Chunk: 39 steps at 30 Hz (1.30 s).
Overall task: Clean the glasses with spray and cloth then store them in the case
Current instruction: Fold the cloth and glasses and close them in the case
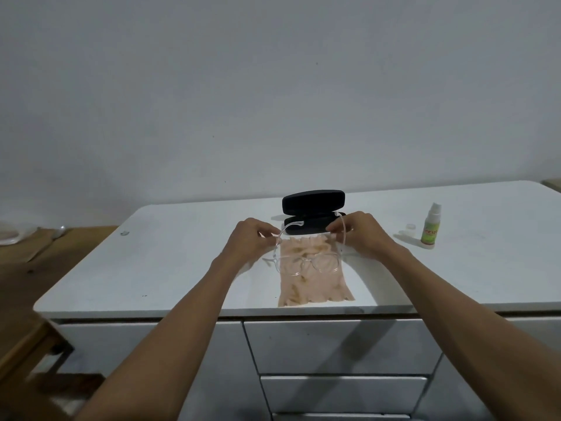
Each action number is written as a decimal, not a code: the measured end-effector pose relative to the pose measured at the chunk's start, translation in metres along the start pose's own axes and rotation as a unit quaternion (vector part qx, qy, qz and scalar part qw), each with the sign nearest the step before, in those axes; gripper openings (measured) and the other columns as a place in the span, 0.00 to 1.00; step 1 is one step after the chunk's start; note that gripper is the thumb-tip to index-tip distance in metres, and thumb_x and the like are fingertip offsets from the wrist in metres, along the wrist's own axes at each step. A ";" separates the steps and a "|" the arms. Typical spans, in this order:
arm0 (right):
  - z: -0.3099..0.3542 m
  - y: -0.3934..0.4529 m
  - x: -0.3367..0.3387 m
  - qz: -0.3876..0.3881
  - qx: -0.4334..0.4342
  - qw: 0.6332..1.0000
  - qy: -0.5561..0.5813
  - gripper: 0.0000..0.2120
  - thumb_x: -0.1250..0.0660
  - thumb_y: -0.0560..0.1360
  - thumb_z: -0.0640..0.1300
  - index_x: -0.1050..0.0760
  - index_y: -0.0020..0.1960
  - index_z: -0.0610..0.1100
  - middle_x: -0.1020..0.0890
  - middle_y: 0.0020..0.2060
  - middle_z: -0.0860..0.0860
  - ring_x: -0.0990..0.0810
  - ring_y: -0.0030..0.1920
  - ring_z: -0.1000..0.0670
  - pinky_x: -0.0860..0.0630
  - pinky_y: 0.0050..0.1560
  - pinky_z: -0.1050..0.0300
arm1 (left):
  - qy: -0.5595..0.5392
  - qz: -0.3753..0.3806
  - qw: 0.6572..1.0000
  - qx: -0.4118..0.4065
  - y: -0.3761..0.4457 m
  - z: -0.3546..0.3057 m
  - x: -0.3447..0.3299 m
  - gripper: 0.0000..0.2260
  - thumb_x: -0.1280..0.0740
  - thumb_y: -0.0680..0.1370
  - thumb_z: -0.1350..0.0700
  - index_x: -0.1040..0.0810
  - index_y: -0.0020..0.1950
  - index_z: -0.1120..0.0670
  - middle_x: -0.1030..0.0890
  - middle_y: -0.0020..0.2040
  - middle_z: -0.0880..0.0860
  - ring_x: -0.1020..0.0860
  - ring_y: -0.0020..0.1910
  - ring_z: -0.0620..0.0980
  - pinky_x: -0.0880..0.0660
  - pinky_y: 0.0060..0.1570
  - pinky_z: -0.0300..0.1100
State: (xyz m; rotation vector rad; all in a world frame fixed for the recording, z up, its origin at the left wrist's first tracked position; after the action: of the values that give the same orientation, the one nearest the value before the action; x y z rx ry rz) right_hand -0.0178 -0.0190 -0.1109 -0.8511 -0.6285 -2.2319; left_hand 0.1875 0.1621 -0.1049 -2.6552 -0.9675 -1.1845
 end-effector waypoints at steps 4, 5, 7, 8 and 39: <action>0.003 0.012 -0.007 0.040 0.026 0.998 -0.043 0.10 0.21 0.72 0.47 0.12 0.52 0.47 0.17 0.39 0.55 0.21 0.39 0.61 0.29 0.41 0.68 | 0.035 0.025 0.999 0.011 0.012 -0.003 -0.011 0.04 0.23 0.74 0.54 0.12 0.46 0.46 0.18 0.35 0.41 0.22 0.34 0.39 0.24 0.40 0.39; 0.004 0.014 -0.007 0.047 0.028 0.997 -0.058 0.09 0.22 0.72 0.46 0.12 0.51 0.47 0.17 0.38 0.54 0.21 0.38 0.60 0.30 0.40 0.68 | 0.044 0.027 0.999 0.008 0.013 -0.004 -0.012 0.02 0.23 0.73 0.53 0.13 0.43 0.45 0.18 0.35 0.42 0.20 0.37 0.44 0.23 0.43 0.42; 0.006 0.017 -0.006 0.057 0.025 0.995 -0.079 0.06 0.22 0.72 0.46 0.12 0.48 0.47 0.17 0.37 0.54 0.21 0.39 0.56 0.30 0.39 0.66 | 0.043 0.034 0.998 0.012 0.016 -0.005 -0.014 0.05 0.21 0.72 0.54 0.14 0.38 0.46 0.18 0.35 0.45 0.22 0.36 0.48 0.23 0.43 0.45; 0.006 0.018 -0.006 0.061 0.019 0.995 -0.079 0.03 0.22 0.71 0.45 0.13 0.45 0.48 0.17 0.36 0.54 0.20 0.40 0.55 0.30 0.39 0.65 | 0.035 0.037 0.998 0.023 0.017 -0.003 -0.015 0.06 0.21 0.71 0.55 0.15 0.36 0.47 0.18 0.34 0.46 0.24 0.34 0.47 0.25 0.41 0.44; 0.004 -0.051 0.039 0.064 -0.110 0.985 0.114 0.08 0.31 0.72 0.33 0.17 0.42 0.44 0.14 0.36 0.50 0.23 0.39 0.49 0.31 0.35 0.59 | -0.080 0.062 0.995 0.023 -0.054 -0.014 0.026 0.07 0.29 0.70 0.69 0.18 0.41 0.58 0.20 0.30 0.47 0.22 0.29 0.42 0.26 0.39 0.40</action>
State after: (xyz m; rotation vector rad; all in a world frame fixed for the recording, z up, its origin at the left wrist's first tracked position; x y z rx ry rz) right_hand -0.0746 0.0017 -0.0906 -0.7047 -0.2176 -2.2653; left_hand 0.1605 0.2141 -0.0872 -2.7622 -0.8251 -0.9251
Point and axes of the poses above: each hand's wrist, its own y-axis towards the middle knuckle, its own x-axis out of the back of the hand, z = x × y, the point moved 2 cm from there along y, towards the middle knuckle
